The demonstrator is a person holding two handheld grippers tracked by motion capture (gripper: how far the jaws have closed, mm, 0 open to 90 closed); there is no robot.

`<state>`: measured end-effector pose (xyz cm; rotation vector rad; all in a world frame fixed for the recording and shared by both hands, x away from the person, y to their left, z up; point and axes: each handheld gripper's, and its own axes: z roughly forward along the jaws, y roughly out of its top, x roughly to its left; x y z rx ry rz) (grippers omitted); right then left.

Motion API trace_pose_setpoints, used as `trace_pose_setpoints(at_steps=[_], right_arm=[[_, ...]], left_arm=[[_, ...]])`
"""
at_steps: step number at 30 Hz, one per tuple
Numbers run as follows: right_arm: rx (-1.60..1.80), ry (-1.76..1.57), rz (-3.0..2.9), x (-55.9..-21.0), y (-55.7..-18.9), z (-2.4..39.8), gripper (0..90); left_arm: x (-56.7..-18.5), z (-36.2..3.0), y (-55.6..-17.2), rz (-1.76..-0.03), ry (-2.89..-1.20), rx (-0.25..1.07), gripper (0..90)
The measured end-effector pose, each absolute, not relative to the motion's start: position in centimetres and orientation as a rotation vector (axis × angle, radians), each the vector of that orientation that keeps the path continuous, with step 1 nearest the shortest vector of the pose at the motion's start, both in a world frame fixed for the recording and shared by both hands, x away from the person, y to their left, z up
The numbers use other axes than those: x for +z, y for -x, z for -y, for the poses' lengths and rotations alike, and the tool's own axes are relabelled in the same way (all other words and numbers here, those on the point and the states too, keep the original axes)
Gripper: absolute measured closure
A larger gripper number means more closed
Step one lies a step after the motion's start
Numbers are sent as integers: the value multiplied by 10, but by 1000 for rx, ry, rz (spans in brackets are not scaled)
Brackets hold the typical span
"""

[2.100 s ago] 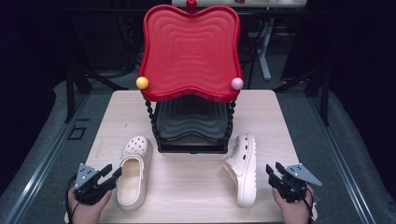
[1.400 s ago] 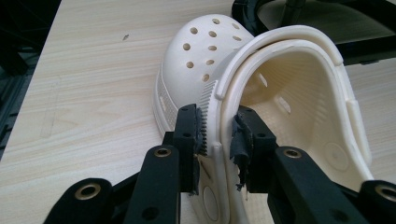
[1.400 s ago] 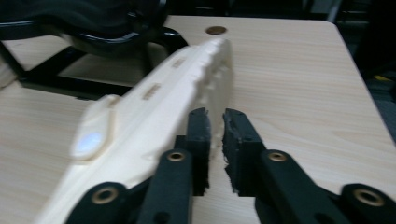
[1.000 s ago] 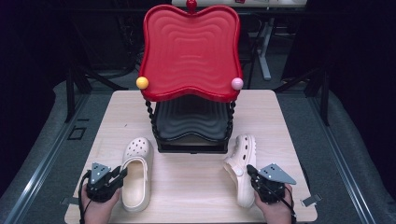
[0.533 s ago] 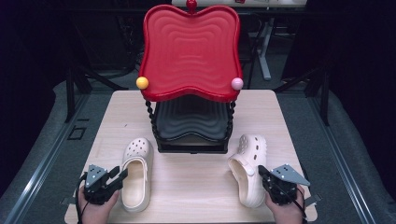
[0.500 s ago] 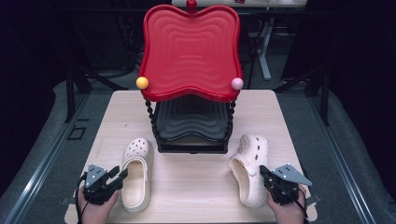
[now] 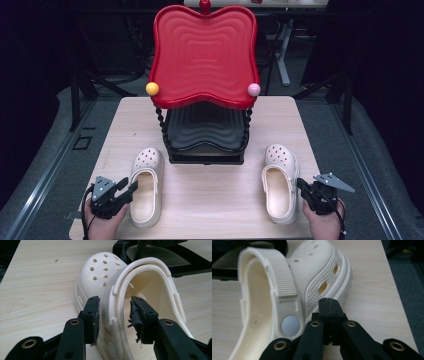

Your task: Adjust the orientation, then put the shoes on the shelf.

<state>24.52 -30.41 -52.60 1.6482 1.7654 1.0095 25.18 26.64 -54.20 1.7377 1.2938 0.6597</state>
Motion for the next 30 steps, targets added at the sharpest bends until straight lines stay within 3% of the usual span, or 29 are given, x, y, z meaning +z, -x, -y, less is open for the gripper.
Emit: trace_pose_setpoints(at_steps=[7, 11, 21, 30], right_arm=[[998, -1844, -1807, -550, -263, 324, 900], [976, -1781, -1762, -542, -257, 320, 898], [985, -1576, -1711, -519, -241, 305, 775], [1007, -1473, -1736, -513, -238, 290, 768]], left_arm=[[-541, -268, -251, -1294, -1743, 669, 597], [-541, -268, -251, -1292, -1745, 668, 596], [-541, -268, -250, -1291, -1745, 665, 596], [-542, -267, -251, -1290, -1745, 665, 597]])
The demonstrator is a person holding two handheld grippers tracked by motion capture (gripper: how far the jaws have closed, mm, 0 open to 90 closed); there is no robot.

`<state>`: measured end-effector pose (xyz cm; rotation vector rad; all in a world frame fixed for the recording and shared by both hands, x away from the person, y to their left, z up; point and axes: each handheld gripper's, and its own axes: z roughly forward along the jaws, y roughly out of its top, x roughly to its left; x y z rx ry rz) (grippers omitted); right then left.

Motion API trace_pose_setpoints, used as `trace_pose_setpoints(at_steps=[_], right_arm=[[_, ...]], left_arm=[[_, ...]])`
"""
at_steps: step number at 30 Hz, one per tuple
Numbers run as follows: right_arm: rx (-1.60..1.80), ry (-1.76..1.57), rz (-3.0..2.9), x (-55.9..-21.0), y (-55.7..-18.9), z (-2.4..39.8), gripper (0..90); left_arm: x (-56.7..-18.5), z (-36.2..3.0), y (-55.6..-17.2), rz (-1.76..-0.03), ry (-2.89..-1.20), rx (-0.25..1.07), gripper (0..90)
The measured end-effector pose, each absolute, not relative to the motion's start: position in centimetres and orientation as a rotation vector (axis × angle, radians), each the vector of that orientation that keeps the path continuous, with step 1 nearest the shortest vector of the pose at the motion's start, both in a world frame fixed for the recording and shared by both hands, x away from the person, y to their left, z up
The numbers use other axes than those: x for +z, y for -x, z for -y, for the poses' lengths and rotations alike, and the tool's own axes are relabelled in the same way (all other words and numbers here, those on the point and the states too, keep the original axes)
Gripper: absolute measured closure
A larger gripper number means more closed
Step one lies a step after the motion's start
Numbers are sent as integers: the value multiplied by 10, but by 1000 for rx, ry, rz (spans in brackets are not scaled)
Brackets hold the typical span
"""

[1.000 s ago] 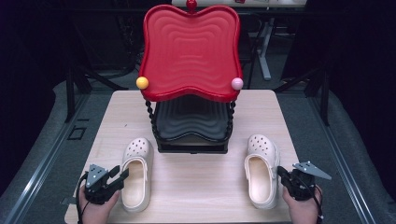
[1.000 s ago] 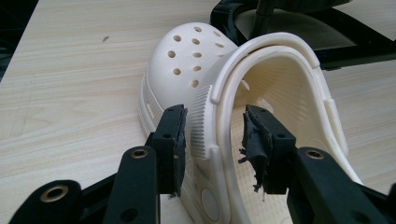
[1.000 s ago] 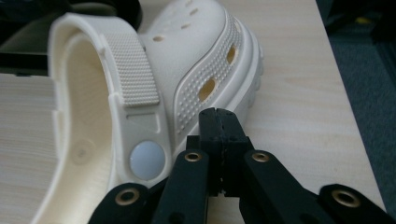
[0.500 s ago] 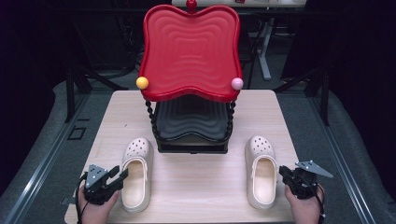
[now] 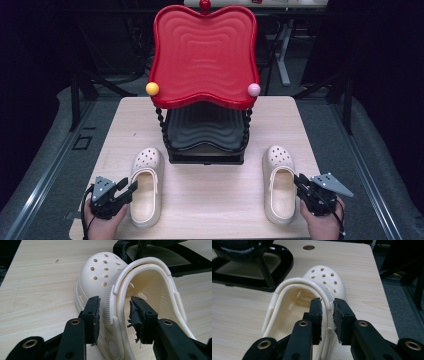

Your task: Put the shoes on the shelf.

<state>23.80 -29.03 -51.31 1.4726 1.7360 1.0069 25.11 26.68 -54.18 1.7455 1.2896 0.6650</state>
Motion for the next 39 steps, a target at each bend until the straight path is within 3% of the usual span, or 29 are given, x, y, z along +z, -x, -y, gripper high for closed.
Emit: trace_pose_setpoints(at_steps=[6, 27, 39], right_arm=[[890, -1440, -1780, -521, -243, 283, 715], [871, -1506, -1813, -525, -252, 282, 750], [937, -1474, -1873, -523, -242, 254, 751]], left_arm=[[-542, -267, -251, -1288, -1747, 664, 597], [-542, -264, -252, -1279, -1757, 664, 601], [-542, -263, -255, -1282, -1756, 667, 615]])
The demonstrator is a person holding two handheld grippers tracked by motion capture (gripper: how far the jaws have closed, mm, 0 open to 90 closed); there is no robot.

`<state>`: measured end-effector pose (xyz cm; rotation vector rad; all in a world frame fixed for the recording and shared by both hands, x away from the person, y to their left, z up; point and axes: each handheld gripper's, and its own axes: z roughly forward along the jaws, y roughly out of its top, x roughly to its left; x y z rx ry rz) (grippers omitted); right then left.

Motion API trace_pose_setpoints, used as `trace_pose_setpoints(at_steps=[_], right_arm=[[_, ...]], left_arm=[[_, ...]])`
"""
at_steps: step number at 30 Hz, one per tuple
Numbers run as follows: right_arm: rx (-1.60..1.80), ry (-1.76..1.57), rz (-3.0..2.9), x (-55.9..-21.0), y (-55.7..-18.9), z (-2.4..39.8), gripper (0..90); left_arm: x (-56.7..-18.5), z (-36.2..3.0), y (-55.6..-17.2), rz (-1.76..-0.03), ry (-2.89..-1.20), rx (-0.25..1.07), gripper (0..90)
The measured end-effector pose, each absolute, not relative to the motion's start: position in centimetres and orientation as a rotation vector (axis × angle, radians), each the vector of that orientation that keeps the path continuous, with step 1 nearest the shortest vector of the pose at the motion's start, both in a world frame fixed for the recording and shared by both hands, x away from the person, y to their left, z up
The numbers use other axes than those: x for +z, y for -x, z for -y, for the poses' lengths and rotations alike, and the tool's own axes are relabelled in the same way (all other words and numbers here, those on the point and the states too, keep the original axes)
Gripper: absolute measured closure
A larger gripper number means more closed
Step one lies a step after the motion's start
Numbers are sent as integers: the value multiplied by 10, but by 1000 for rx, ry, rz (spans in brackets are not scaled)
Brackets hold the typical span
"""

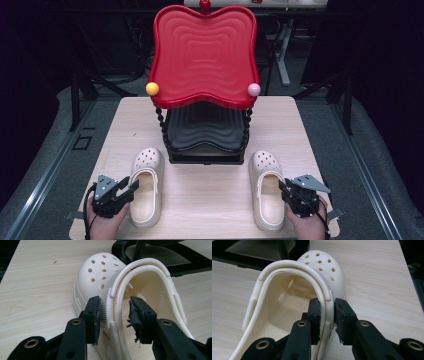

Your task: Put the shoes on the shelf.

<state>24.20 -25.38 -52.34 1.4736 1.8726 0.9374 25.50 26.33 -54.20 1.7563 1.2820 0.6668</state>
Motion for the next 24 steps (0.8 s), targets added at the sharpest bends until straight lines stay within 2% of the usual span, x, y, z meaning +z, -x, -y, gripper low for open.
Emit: trace_pose_setpoints(at_steps=[19, 24], right_arm=[[929, -1542, -1878, -522, -237, 238, 733], [910, -1441, -1873, -523, -235, 237, 662]], left_arm=[[-538, -260, -257, -1266, -1781, 706, 640], [-537, -257, -258, -1258, -1805, 733, 642]])
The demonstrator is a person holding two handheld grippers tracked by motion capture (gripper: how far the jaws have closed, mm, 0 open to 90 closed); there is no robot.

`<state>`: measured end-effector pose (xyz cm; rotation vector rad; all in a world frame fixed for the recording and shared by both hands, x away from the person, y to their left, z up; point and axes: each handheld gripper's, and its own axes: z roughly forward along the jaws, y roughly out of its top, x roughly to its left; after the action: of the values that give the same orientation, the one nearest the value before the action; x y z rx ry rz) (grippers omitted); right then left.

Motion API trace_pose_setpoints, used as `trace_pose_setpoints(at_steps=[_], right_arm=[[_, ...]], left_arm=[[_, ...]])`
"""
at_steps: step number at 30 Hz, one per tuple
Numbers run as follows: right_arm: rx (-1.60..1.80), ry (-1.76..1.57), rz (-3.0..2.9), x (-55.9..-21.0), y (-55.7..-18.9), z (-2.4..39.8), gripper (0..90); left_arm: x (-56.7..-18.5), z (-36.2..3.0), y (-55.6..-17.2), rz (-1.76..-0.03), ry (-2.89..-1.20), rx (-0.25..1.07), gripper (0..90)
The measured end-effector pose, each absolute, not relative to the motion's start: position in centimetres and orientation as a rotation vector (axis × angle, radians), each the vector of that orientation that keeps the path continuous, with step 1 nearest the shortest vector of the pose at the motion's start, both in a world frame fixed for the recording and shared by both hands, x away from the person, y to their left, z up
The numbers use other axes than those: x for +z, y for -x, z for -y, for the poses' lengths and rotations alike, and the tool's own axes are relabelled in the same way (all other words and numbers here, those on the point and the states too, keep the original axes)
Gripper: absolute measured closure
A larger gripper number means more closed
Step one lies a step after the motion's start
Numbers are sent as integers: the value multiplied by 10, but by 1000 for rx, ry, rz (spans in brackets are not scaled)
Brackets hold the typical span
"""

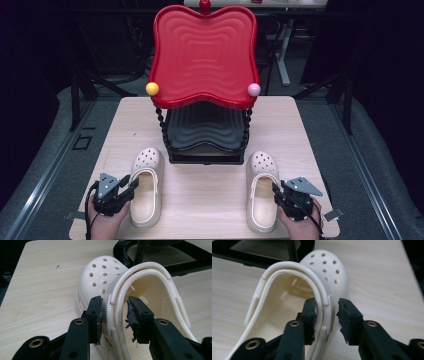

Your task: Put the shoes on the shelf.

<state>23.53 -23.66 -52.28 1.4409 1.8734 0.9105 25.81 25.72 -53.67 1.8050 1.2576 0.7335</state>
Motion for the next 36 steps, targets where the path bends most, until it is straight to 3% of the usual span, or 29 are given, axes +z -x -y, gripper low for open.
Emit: trace_pose_setpoints(at_steps=[6, 24, 36], right_arm=[[872, -1357, -1883, -522, -238, 232, 650], [797, -1335, -1920, -522, -247, 225, 748], [841, -1384, -1897, -516, -239, 228, 757]], left_arm=[[-537, -255, -264, -1266, -1815, 729, 656], [-538, -250, -272, -1234, -1914, 826, 734], [-532, -254, -260, -1228, -1893, 757, 757]])
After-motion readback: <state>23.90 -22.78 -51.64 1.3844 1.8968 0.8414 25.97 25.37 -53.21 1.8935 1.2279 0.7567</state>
